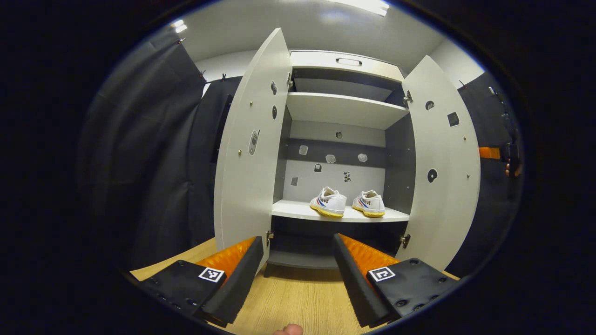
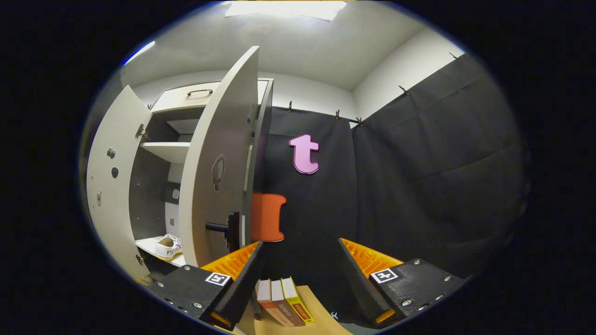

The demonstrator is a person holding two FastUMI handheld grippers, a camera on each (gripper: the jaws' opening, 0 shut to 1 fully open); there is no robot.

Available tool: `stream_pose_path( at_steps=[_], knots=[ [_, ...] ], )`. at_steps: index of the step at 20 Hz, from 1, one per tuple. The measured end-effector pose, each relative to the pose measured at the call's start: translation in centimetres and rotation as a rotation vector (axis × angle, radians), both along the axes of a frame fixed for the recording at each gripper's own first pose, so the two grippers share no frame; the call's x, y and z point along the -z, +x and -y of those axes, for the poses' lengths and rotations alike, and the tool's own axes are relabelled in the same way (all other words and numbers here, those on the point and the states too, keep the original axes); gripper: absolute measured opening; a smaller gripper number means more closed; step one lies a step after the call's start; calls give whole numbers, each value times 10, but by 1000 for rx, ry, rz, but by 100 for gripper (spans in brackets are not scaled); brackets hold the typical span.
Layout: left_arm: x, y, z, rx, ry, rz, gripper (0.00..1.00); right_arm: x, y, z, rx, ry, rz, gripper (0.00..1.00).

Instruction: Grab one shoe with the right hand and put it into the shoe cabinet, grab the other shoe with the left hand and put it into the shoe cabinet; then close the right door with the right hand and the left door with the left hand.

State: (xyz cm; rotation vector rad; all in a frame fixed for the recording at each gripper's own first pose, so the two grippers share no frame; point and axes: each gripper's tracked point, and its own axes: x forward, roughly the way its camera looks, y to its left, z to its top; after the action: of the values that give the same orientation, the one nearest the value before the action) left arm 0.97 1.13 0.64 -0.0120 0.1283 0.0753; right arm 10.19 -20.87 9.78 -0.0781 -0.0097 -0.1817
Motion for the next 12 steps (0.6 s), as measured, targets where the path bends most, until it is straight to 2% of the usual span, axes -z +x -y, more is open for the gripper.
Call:
stream_pose_path(
  at_steps=[1,2,3,4,5,12],
  knots=[
    [2,-2,-1,-3,-2,-1,99,2,4,-2,3,0,-5,98],
    [3,-2,-2,-6,-4,-3,97,3,6,0,14,-1,-3,92],
    [4,-3,-2,-7,-5,-7,97,2,7,0,13,3,0,98],
    [6,-3,-3,-7,-3,-10,97,3,7,-1,11,16,2,98],
    [7,-3,-3,-5,-1,-14,97,4,6,-2,9,25,5,91],
    [8,2,0,11,-14,-12,99,3,7,-12,1,15,7,88]
  ],
)
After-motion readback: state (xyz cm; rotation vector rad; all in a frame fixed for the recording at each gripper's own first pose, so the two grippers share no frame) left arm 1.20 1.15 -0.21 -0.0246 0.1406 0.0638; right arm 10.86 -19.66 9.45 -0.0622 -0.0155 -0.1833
